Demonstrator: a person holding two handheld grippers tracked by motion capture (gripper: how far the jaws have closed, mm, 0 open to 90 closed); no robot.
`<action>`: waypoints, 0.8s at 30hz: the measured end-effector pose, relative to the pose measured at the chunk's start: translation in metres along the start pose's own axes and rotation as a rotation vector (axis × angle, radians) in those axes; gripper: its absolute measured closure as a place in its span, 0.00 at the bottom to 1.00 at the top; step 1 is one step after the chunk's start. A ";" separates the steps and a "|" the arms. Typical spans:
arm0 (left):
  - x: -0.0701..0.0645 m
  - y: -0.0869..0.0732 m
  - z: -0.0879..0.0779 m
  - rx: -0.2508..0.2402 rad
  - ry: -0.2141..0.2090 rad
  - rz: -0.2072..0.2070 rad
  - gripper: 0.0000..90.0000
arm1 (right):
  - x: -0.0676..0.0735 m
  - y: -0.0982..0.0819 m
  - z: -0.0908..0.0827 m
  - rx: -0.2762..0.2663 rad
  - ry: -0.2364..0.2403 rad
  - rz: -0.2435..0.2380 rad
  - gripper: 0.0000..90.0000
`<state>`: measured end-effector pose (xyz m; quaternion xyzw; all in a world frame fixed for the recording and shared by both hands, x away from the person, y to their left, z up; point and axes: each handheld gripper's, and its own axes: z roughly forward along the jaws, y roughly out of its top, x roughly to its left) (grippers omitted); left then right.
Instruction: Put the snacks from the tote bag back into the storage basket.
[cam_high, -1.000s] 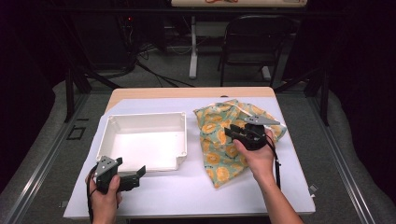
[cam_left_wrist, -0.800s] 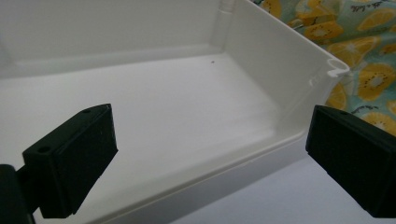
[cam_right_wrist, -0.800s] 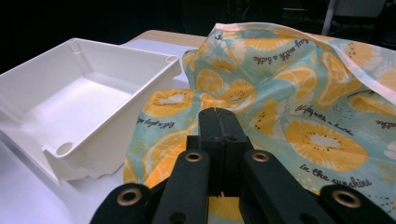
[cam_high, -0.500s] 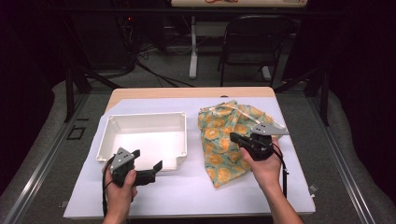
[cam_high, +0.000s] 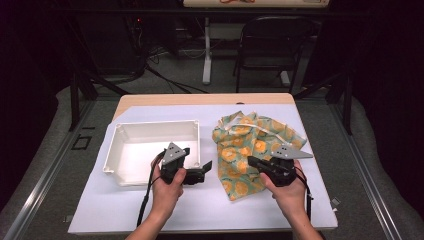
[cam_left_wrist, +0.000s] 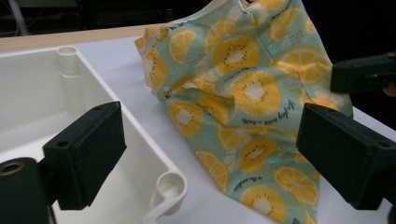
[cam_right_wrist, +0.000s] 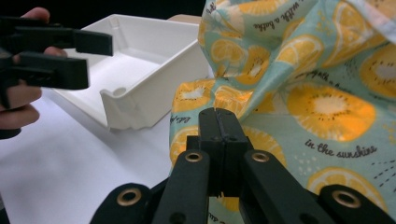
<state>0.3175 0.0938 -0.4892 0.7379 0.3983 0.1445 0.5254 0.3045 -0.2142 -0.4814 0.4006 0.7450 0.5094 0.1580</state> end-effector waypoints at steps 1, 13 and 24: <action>-0.001 0.000 0.003 0.000 -0.003 0.001 0.10 | 0.000 -0.002 0.000 0.001 0.003 0.007 1.00; -0.007 -0.007 0.013 0.013 -0.007 0.011 0.13 | -0.005 -0.025 0.009 0.103 -0.010 0.023 0.97; 0.000 -0.002 0.013 0.010 0.023 0.000 0.16 | -0.015 -0.003 -0.022 -0.066 -0.083 0.014 0.63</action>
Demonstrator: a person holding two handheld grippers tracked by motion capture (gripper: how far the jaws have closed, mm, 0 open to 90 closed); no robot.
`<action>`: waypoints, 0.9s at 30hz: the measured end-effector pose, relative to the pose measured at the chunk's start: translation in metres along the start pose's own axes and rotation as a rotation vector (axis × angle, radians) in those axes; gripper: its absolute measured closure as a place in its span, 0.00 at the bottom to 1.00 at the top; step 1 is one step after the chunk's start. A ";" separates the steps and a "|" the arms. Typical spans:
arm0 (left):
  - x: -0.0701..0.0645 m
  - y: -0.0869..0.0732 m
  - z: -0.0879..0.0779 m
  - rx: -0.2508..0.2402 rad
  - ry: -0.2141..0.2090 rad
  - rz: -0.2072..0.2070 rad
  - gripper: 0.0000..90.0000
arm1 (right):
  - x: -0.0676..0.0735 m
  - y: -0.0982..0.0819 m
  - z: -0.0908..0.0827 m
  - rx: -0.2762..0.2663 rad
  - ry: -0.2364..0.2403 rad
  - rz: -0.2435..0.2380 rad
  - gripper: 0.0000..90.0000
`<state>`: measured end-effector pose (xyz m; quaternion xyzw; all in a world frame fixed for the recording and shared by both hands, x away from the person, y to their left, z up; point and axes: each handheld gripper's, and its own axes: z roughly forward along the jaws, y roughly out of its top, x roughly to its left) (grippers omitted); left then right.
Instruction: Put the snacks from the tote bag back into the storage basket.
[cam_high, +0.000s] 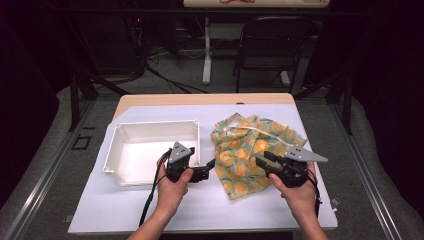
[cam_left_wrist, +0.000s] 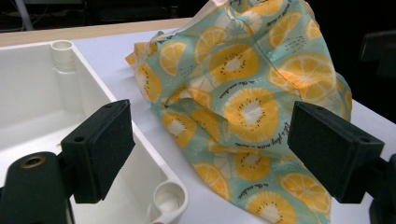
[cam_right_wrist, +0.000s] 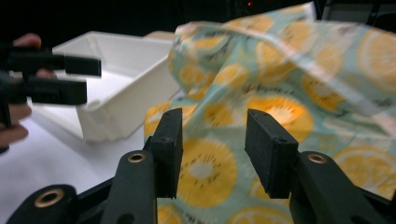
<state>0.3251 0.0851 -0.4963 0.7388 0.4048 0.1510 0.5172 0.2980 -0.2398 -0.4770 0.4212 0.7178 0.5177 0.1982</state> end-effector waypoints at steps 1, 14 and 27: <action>0.000 0.001 0.002 -0.004 0.006 0.001 0.16 | -0.003 0.003 0.000 -0.014 -0.001 0.018 0.62; 0.003 0.026 0.030 0.028 0.047 0.005 0.17 | -0.007 0.035 0.050 0.046 -0.070 0.096 0.49; -0.017 0.034 0.054 0.050 0.116 0.088 0.20 | -0.003 0.032 0.037 0.018 -0.005 0.084 1.00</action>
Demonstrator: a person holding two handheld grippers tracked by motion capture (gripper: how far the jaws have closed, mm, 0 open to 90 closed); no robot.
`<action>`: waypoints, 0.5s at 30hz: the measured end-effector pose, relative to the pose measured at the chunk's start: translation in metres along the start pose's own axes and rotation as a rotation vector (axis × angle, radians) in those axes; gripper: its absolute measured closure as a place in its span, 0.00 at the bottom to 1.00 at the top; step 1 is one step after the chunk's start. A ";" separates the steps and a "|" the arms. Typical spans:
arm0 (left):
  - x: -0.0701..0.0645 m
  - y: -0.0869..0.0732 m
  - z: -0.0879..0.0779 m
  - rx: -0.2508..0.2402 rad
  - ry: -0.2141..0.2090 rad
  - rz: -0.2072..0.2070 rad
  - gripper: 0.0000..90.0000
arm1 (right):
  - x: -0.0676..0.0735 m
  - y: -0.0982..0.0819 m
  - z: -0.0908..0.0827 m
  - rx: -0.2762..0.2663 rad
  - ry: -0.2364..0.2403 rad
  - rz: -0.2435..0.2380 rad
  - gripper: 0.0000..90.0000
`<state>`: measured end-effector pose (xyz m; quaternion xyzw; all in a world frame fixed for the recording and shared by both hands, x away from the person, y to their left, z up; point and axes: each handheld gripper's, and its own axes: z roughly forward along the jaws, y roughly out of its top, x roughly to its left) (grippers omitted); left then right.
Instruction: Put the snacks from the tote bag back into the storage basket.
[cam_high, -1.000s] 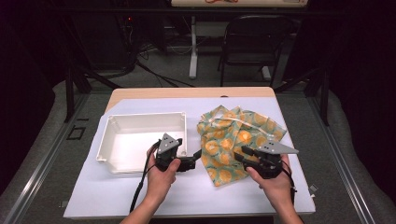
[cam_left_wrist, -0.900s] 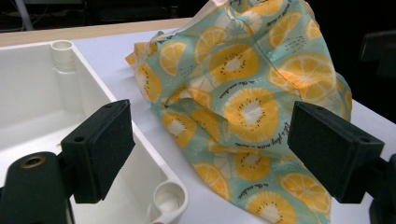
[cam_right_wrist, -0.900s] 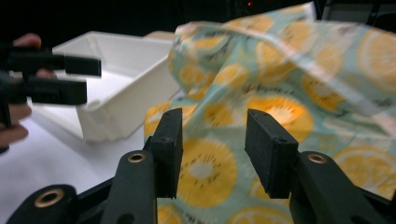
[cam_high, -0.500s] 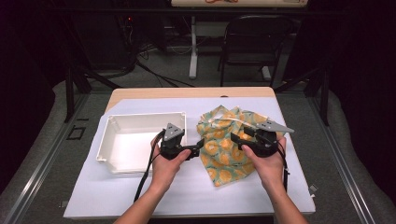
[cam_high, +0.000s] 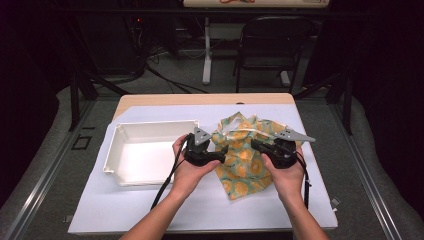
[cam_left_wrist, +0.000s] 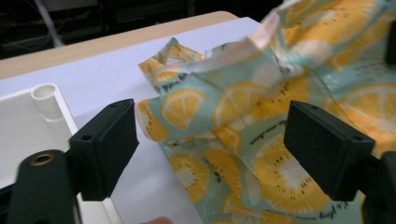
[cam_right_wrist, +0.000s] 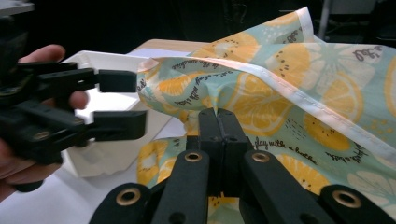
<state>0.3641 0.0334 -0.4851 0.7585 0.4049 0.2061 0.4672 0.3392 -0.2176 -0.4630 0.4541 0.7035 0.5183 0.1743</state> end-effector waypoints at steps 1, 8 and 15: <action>-0.002 0.001 -0.001 -0.004 0.008 0.014 0.22 | 0.002 0.000 -0.003 -0.006 0.008 -0.006 1.00; -0.016 0.002 -0.006 -0.058 -0.044 0.105 0.59 | 0.007 -0.008 -0.017 -0.024 0.035 -0.021 1.00; -0.028 -0.004 -0.018 -0.064 -0.182 0.152 0.98 | 0.004 -0.019 -0.026 -0.028 0.025 -0.020 1.00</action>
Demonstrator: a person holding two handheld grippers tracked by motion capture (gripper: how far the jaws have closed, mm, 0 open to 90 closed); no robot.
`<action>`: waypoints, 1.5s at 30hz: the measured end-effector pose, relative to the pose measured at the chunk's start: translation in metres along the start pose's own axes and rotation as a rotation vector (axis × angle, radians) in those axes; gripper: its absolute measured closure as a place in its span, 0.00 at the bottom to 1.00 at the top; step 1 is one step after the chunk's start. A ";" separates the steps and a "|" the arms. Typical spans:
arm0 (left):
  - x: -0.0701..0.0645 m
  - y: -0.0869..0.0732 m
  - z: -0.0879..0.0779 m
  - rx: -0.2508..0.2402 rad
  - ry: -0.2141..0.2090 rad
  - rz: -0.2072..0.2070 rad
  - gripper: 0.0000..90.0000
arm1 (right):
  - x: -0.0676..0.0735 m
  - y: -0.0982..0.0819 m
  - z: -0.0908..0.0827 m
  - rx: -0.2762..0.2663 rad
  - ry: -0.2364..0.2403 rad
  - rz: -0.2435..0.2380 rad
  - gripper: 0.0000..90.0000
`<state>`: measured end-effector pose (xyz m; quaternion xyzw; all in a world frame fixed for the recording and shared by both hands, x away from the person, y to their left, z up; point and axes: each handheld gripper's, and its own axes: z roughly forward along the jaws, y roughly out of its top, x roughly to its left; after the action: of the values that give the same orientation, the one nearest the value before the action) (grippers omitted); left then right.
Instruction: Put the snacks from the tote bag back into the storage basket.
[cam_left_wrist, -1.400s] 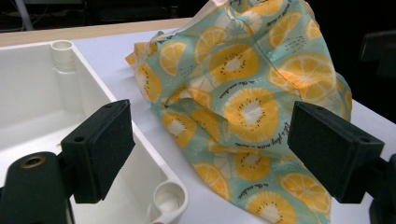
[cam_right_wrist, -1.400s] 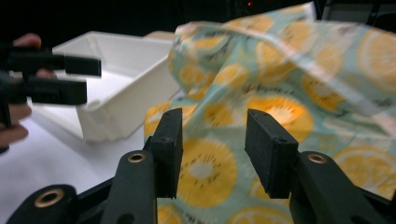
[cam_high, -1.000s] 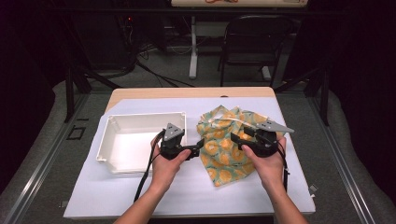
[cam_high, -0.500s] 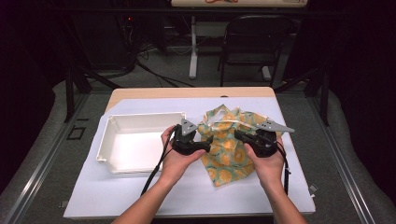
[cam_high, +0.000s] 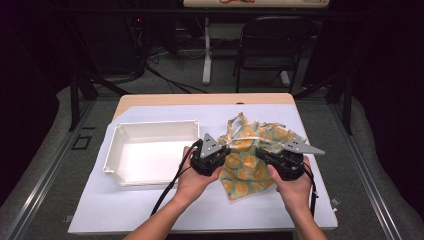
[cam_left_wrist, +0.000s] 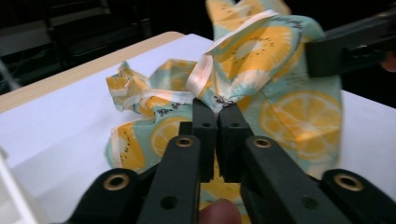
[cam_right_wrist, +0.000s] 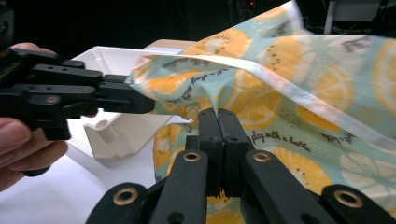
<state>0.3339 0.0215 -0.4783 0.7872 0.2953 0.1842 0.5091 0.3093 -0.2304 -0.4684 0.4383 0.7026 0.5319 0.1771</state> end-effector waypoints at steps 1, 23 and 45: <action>-0.002 -0.001 -0.001 0.003 -0.015 0.002 0.99 | 0.000 -0.001 -0.002 0.001 -0.003 -0.004 0.99; -0.044 -0.034 0.009 0.065 -0.123 0.030 1.00 | -0.010 0.008 -0.039 -0.076 -0.098 0.019 0.42; -0.053 -0.047 0.016 0.107 -0.142 0.033 0.93 | -0.018 -0.020 -0.006 0.127 -0.247 0.062 0.98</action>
<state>0.2902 -0.0094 -0.5272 0.8291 0.2546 0.1202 0.4830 0.3063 -0.2492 -0.4884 0.5323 0.6938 0.4336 0.2175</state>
